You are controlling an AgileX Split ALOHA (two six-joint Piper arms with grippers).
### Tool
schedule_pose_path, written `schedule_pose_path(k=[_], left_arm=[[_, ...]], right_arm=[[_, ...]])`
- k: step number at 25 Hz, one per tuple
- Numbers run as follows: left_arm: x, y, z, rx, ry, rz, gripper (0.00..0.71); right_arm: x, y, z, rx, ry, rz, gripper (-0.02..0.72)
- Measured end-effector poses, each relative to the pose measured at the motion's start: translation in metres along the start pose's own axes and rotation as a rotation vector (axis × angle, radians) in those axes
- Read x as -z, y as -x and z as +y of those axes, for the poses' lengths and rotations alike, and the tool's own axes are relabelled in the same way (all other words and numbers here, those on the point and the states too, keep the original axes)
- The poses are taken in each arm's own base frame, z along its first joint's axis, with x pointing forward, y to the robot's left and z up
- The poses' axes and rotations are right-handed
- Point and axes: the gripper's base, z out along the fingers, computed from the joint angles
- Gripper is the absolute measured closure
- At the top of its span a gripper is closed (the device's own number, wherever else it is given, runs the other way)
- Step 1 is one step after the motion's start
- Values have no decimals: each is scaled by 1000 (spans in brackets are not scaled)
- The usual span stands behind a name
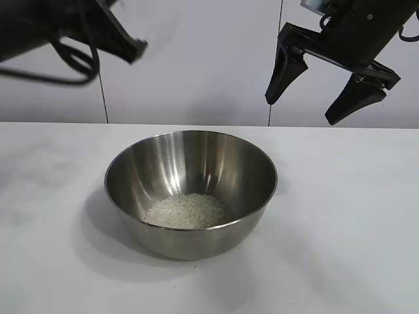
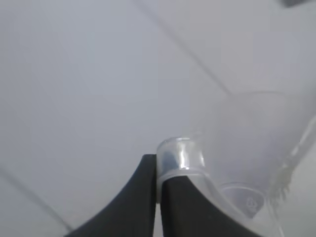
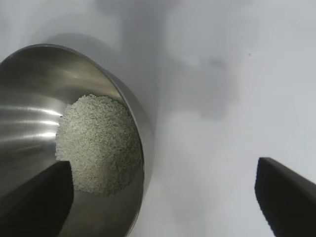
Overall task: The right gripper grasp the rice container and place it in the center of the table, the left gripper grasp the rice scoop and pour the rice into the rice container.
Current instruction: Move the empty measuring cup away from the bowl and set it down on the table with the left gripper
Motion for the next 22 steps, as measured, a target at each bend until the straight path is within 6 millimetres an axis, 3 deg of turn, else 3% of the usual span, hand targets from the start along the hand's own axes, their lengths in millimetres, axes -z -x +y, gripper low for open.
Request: schedule_pose_path(k=[2,5,11,16,22], left_arm=[[4,2,14,144,64,5,701],[12,-3,21,216,79,25,701],[29,-30,24,199,53,152,701],[43,-59,47,320,85,242,701],[58,-84,78,336,-55,282,701]], right_arm=[[0,0,0,0,-1,-3,9],[0,0,0,0,0,-3,9],[0,0,0,-4,5,-4,9],[0,0,1,-6,6,-5,9],[0,1,1,-11,9,-6,9]])
